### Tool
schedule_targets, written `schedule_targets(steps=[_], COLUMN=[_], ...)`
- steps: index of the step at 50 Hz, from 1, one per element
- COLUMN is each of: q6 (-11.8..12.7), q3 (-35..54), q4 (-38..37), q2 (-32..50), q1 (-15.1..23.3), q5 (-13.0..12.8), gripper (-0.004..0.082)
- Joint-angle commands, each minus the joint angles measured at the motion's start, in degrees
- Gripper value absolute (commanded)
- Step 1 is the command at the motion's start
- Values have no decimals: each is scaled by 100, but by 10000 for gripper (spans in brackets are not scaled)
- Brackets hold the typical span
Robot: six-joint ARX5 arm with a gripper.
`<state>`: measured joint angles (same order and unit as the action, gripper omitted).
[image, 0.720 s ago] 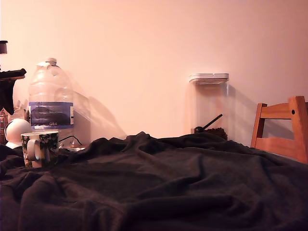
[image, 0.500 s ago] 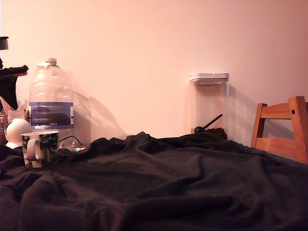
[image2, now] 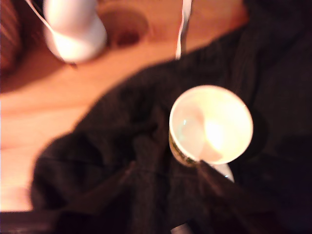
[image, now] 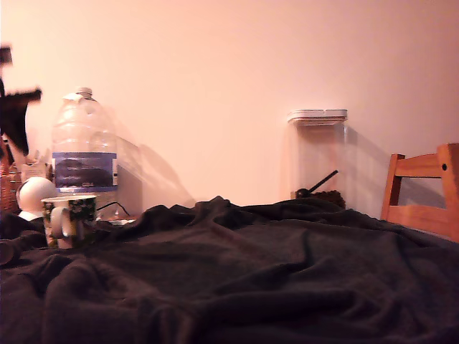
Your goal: Pick up the coffee capsules from the table one by one and drop them inside the nearest coffee cup
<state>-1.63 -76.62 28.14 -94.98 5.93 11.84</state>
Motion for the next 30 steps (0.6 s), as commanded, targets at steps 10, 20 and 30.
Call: schedule_targets(steps=[10, 20, 30], q6=[-24, -31, -31], q3=[129, 164, 1060], q4=[-164, -157, -518], q2=[647, 957, 1742], q1=[-98, -195, -350], q5=[122, 129, 138], gripper=[516, 516, 516])
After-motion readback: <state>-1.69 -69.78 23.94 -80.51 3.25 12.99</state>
